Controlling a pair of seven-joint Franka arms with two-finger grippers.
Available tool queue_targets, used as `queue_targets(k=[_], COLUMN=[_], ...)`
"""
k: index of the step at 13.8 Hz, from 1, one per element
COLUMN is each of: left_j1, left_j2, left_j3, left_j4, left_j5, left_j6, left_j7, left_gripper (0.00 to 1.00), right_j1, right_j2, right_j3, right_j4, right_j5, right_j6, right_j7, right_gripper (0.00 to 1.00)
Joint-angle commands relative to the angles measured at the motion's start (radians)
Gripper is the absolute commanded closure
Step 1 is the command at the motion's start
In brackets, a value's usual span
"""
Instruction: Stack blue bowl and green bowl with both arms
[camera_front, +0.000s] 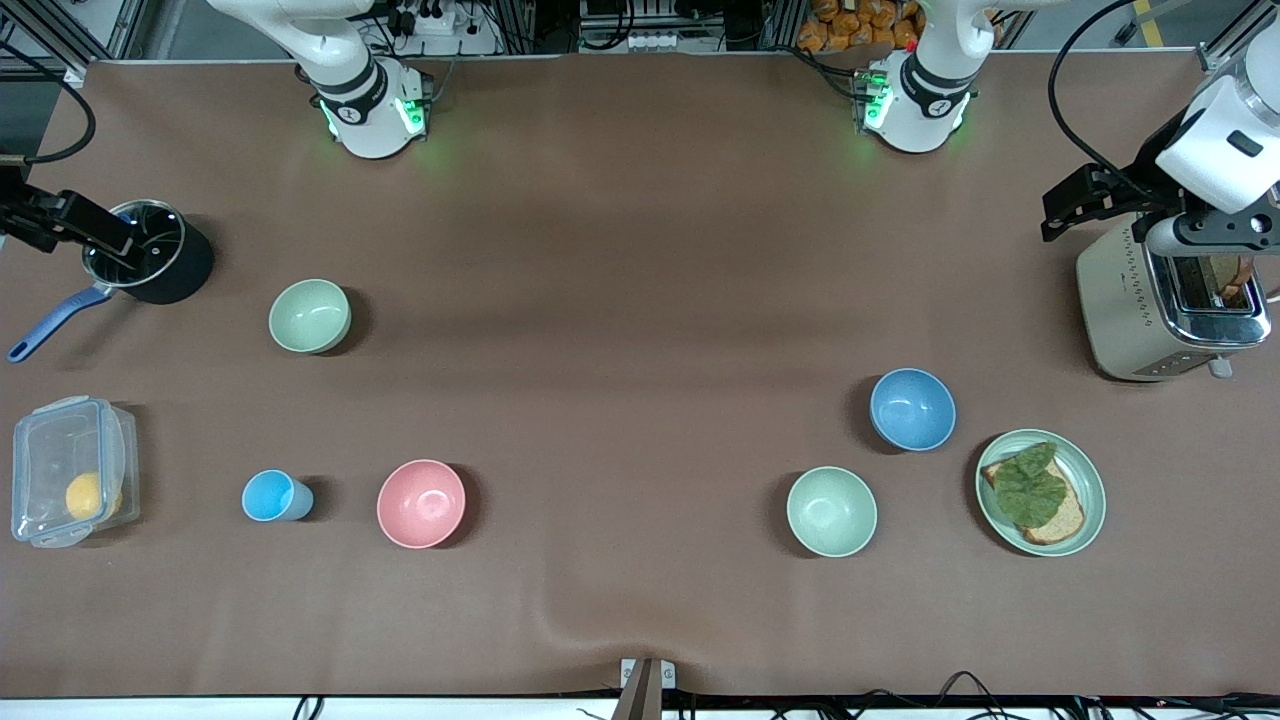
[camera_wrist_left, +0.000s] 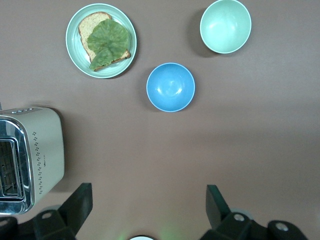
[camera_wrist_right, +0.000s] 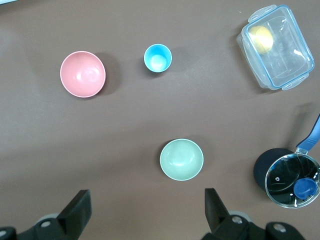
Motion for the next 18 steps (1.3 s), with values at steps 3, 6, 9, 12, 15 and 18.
queue_targets(k=[3,6,9,12,15,18], left_j1=[-0.008,-0.015,-0.007,0.002,0.002,0.001], left_j2=[0.010,0.057,0.086,0.085,0.088,0.120], left_j3=[0.004,0.003,0.003,0.006,0.006,0.007], left_j4=[0.021,0.073,0.099,0.096,0.087,0.089], left_j5=[-0.017,-0.011,-0.010,-0.017,-0.023,-0.016], left_j6=[0.002,0.002,0.000,0.000,-0.002,0.002], left_j7=[-0.003,0.008,0.012,0.002,-0.004,-0.008], left_gripper=[0.00,0.00,0.00,0.00,0.00,0.00], right_j1=[-0.010,-0.007,-0.013,-0.015,-0.019,-0.022], right_j2=[-0.019,-0.015,-0.003,0.025,0.086,0.112], right_j3=[0.009,0.009,0.009,0.009,0.009,0.007], right_j4=[-0.021,-0.021,-0.025,-0.021,-0.017,-0.020], right_j5=[-0.014,-0.015,-0.017,-0.034,-0.037,-0.049], right_j6=[0.007,0.009,0.033,0.044,0.044,0.044], right_j7=[-0.002,-0.003,-0.005,-0.005,-0.019,-0.022], right_gripper=[0.00,0.00,0.00,0.00,0.00,0.00])
